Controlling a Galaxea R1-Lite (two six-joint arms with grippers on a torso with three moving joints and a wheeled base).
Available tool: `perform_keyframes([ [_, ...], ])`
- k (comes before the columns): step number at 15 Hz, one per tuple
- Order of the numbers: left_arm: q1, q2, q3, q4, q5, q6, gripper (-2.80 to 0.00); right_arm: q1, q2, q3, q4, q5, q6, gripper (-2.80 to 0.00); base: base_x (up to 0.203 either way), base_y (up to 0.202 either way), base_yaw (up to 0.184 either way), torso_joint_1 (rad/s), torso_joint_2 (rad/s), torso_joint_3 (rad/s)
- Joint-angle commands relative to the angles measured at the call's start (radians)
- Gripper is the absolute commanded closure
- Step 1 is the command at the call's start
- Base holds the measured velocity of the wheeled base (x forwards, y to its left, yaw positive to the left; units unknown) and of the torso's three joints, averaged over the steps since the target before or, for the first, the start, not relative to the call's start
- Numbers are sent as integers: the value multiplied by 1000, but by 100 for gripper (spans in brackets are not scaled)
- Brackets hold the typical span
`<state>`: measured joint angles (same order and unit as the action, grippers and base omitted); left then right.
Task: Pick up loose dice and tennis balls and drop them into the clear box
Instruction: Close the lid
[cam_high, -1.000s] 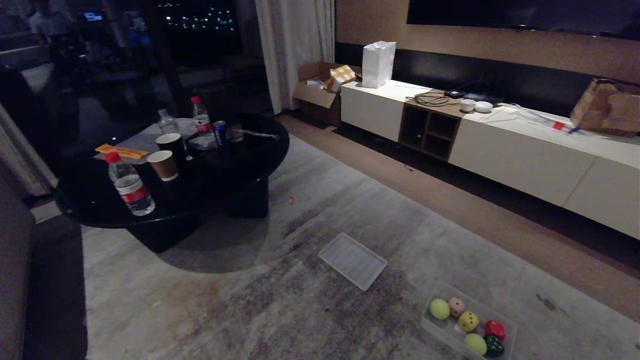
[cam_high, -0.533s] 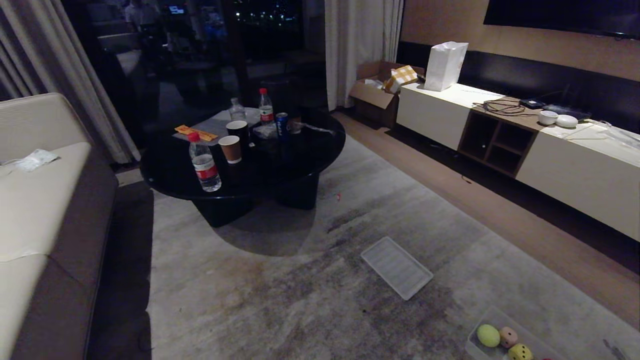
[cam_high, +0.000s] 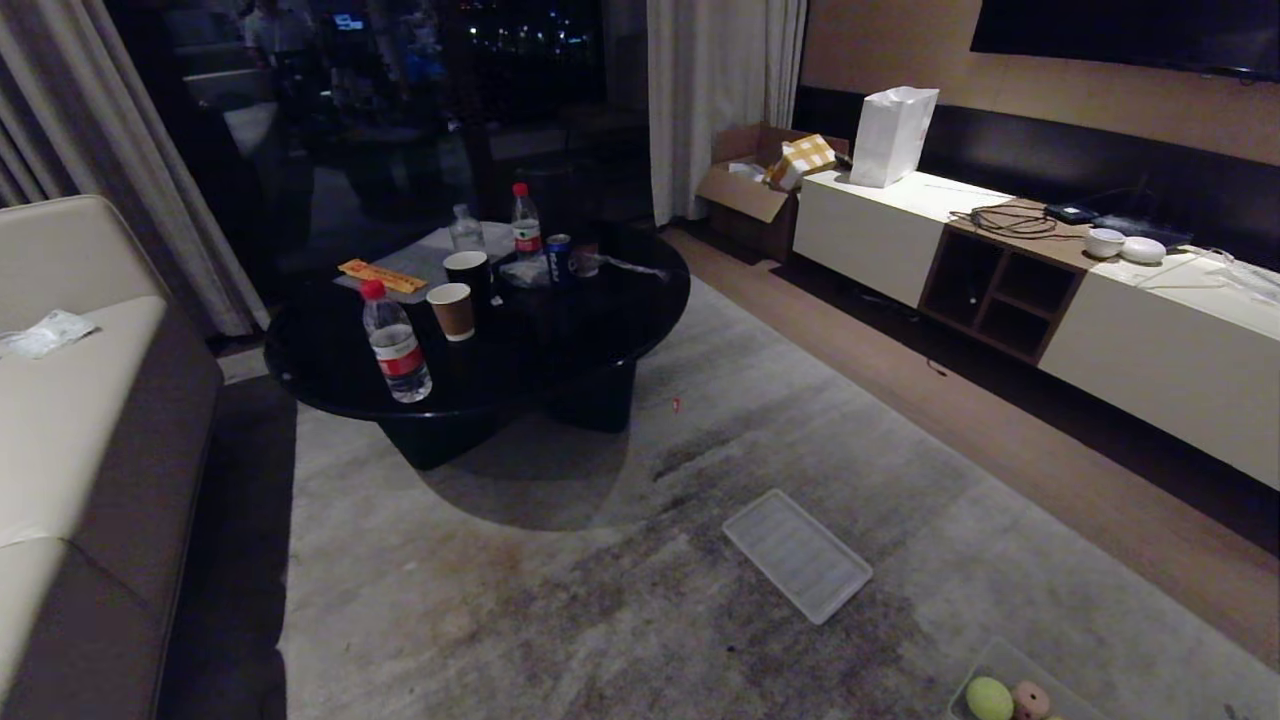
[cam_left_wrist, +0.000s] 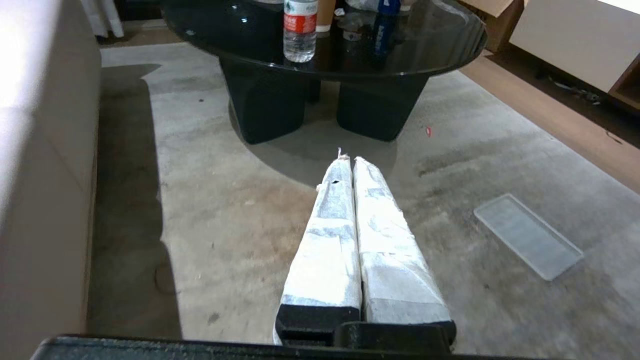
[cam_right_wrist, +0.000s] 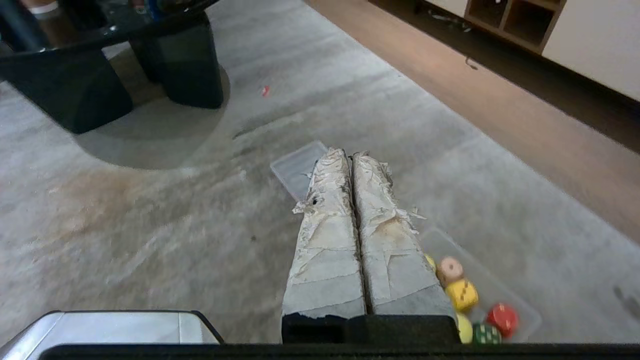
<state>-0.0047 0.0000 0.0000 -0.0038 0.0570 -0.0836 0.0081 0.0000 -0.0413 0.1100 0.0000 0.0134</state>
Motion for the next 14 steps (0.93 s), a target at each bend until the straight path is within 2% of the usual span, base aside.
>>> perform_keyframes([
  [1,0,2,2,-1,1,-1,0,1,2,0,0,0,0,0,185,0,-1,1,6,1],
  [12,0,2,2,2,1,-1,0,0,2,0,0,0,0,0,181,0,0,3,1,2],
  [14,0,2,2,2,1,-4,0,1,2,0,0,0,0,0,56,0,0,3,1,0],
])
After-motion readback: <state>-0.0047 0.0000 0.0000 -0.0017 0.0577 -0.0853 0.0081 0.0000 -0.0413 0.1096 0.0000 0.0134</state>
